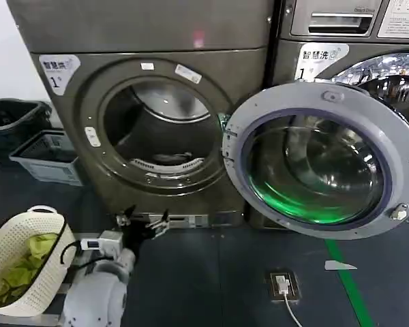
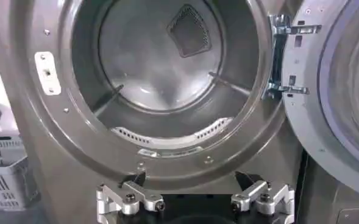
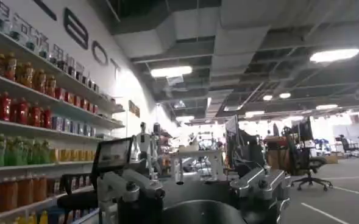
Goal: Grasp the clothes from the dryer.
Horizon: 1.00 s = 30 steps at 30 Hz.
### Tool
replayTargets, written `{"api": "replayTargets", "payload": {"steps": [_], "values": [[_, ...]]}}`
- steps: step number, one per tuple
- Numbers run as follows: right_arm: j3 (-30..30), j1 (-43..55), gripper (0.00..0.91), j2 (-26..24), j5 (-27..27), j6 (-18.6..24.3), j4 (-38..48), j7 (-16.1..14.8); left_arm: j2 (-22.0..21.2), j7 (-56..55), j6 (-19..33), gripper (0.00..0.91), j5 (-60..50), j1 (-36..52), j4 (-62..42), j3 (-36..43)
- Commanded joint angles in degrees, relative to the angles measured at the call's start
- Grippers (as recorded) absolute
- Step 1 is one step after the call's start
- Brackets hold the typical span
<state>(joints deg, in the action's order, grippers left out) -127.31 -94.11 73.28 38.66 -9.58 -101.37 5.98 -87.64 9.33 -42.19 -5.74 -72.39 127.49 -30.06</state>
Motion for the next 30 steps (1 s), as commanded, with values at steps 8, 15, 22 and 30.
{"api": "replayTargets", "payload": {"steps": [8,15,22,30], "values": [[0.1,0.16,0.907,0.04,0.31,0.12,0.13,0.1,0.03,-0.16,-2.81,0.907,-0.31,0.24,-0.57,-0.08],[0.22,0.21,0.907,0.1,0.25,0.18,0.34,0.07,0.01,-0.2,-2.81,0.907,-0.34,0.21,-0.62,-0.01],[0.82,0.41,0.907,0.29,0.19,0.32,-0.05,0.03,0.11,-0.18,-2.81,0.907,-0.05,0.42,-0.27,-0.24],[0.56,0.05,0.907,0.36,0.39,0.48,0.12,-0.22,-0.11,-0.14,-2.81,0.907,-0.57,0.4,-0.4,0.01]]}}
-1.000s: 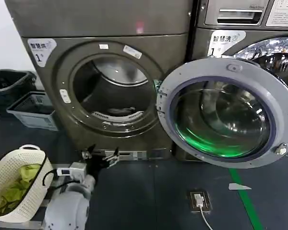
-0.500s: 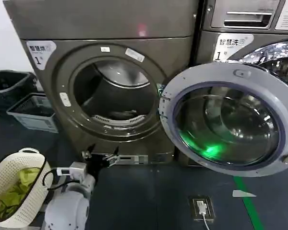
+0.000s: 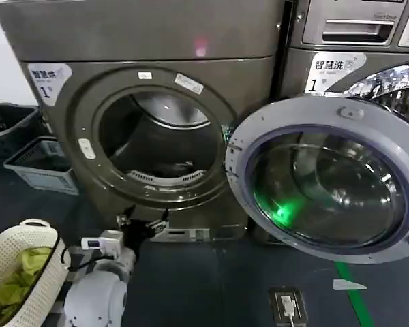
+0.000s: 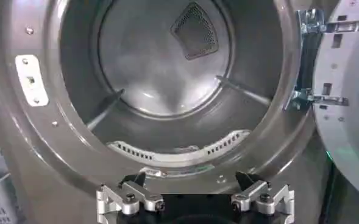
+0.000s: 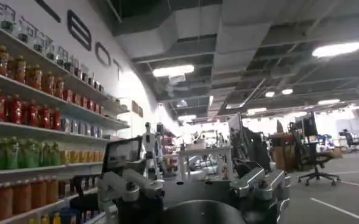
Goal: Grasp the clothes from the dryer.
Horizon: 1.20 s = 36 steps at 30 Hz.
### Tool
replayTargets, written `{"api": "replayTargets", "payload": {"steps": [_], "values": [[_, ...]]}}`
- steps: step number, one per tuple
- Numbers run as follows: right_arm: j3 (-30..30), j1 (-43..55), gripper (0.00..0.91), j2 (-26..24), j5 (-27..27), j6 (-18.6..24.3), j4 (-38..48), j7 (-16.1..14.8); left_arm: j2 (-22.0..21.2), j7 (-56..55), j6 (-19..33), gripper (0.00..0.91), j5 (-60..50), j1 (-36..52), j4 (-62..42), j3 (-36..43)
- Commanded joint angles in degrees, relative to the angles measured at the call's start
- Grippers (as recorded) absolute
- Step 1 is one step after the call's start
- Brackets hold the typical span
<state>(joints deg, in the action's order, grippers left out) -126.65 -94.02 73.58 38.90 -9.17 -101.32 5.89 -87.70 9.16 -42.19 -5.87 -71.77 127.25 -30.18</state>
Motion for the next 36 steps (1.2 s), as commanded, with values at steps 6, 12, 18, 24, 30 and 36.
{"api": "replayTargets", "payload": {"steps": [6,12,18,24,30,36], "values": [[-0.09,0.04,0.907,0.23,0.22,0.07,-0.06,-0.17,-0.08,0.06,-2.81,0.907,-1.0,-0.36,-0.07,0.08],[-0.5,-0.21,0.907,0.24,0.47,0.11,0.48,-0.19,-0.09,0.04,-2.81,0.907,-1.31,-0.54,-0.04,0.05],[-0.78,-0.14,0.907,0.33,0.54,0.19,0.85,-0.25,0.05,0.17,-2.81,0.907,-1.14,-0.34,0.16,0.04],[-0.88,-0.23,0.907,0.6,0.69,0.33,0.91,-0.36,-0.03,0.12,-2.81,0.907,-1.21,-0.81,0.14,0.12],[-0.78,-0.25,0.907,0.57,0.73,0.35,1.07,-0.37,0.06,0.03,-2.81,0.907,-1.21,-0.39,0.03,0.32],[-0.39,-0.1,0.907,0.64,0.68,0.39,0.97,-0.37,0.16,-0.13,-2.81,0.907,-1.19,-0.1,-0.17,0.15]]}}
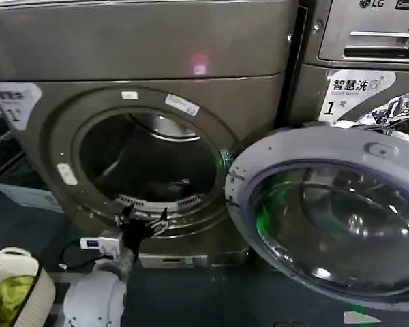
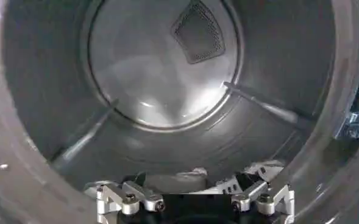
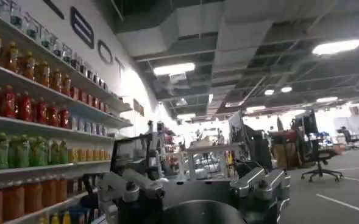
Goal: Grasp the clothes from the dryer.
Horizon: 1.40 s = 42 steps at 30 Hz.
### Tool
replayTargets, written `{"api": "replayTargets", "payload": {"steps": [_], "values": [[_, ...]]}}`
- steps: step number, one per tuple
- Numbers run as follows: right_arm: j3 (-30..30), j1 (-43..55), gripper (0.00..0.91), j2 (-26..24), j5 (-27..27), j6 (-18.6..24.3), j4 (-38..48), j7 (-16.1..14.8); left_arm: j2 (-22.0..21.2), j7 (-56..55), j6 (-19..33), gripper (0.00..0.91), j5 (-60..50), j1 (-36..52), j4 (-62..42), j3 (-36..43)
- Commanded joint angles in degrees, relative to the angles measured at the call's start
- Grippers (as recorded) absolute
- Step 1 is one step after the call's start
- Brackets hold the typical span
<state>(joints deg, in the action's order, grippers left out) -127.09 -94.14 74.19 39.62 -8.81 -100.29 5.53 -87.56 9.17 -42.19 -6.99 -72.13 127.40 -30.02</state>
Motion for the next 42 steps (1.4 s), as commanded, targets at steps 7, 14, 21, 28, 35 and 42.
{"api": "replayTargets", "payload": {"steps": [7,14,21,28,35,42], "values": [[0.25,0.24,0.907,-0.08,-0.22,0.2,0.57,-0.08,-0.24,-2.28,-2.81,0.907,1.03,0.33,-0.62,0.42],[0.47,0.36,0.907,0.1,-0.24,0.19,0.57,-0.09,-0.17,-2.08,-2.81,0.907,0.55,0.07,-0.53,0.55],[0.4,0.34,0.907,0.13,-0.15,0.62,0.58,0.03,-0.19,-1.57,-2.81,0.907,0.04,-0.06,-0.53,0.41],[0.27,0.16,0.907,0.22,-0.22,1.08,0.81,0.39,-0.22,-0.57,-2.81,0.907,-1.08,0.27,-0.94,0.35],[0.26,0.38,0.907,0.28,-0.05,1.05,0.58,-0.01,-0.92,3.18,-2.81,0.907,-7.09,3.11,-3.98,-0.27],[1.0,0.7,0.907,0.15,-0.15,1.13,1.04,-0.41,-0.36,24.51,-2.81,0.907,-27.82,15.81,-12.54,-1.9]]}}
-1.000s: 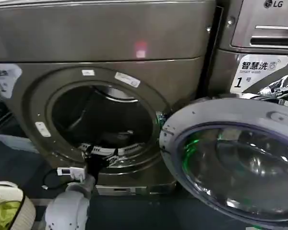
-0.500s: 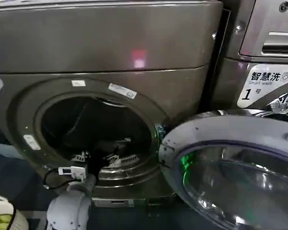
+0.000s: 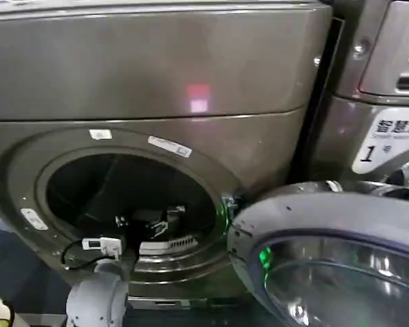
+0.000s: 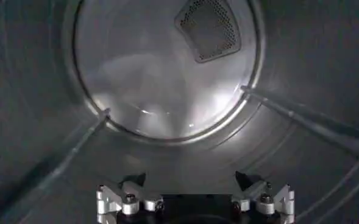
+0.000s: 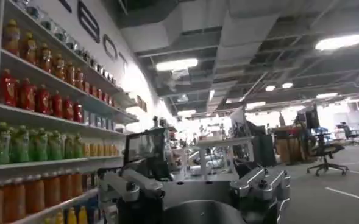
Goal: Grasp the clothes from the dryer.
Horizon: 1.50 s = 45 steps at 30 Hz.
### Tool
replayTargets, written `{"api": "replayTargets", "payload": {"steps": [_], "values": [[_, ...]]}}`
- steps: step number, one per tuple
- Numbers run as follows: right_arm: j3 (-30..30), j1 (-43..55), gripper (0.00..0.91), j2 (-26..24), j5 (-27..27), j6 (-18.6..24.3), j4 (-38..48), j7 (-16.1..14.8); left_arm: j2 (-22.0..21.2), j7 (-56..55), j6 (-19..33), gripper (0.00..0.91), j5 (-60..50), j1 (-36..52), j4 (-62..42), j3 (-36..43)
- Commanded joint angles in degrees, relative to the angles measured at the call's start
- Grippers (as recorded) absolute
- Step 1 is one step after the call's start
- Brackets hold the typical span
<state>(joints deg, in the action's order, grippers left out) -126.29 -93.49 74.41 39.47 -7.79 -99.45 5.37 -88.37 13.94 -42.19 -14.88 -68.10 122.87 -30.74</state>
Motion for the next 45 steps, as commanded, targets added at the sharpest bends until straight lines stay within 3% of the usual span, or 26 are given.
{"api": "replayTargets", "payload": {"steps": [1,8,10,12,14,15,18,21,30,45], "values": [[0.24,0.06,0.907,-0.12,0.01,0.06,0.06,-0.22,1.12,24.89,-1.59,0.907,-26.62,13.92,-9.02,-1.31],[0.8,0.38,0.907,0.13,-0.09,-0.02,-0.4,-0.26,3.87,52.24,21.17,0.907,-54.78,21.98,-13.28,0.17],[0.62,0.16,0.907,0.13,-0.06,-0.01,-0.23,-0.27,4.13,55.81,33.53,0.907,-57.71,23.81,-14.08,0.06],[0.53,-0.02,0.907,0.19,-0.07,0.02,-0.1,-0.29,4.33,60.38,41.38,0.907,-58.52,25.8,-14.53,-0.16],[0.53,0.02,0.907,0.3,-0.09,-0.01,-0.22,-0.41,4.6,63.22,46.54,0.907,-58.43,27.51,-15.12,-0.09],[0.59,0.05,0.907,0.43,-0.1,-0.02,-0.31,-0.44,4.81,63.3,52.93,0.907,-57.97,28.59,-16.19,-0.44],[0.74,0.06,0.907,0.52,-0.14,0.04,-0.17,-0.48,5.61,63.38,59.88,0.907,-60.15,29.91,-17.55,0.11],[0.8,0.02,0.907,0.47,-0.18,0.11,-0.07,-0.49,6.99,63.41,62.13,0.907,-60.09,30.83,-19.23,1.41],[1.76,0.29,0.907,0.66,-1.02,0.32,0.21,-0.97,10.74,63.41,60.63,0.907,-53.11,32.65,-25.13,3.01],[3.6,0.94,0.907,1.3,-2.25,0.83,0.21,-0.98,11.13,63.43,60.27,0.907,-51.13,28.3,-27.98,2.1]]}}
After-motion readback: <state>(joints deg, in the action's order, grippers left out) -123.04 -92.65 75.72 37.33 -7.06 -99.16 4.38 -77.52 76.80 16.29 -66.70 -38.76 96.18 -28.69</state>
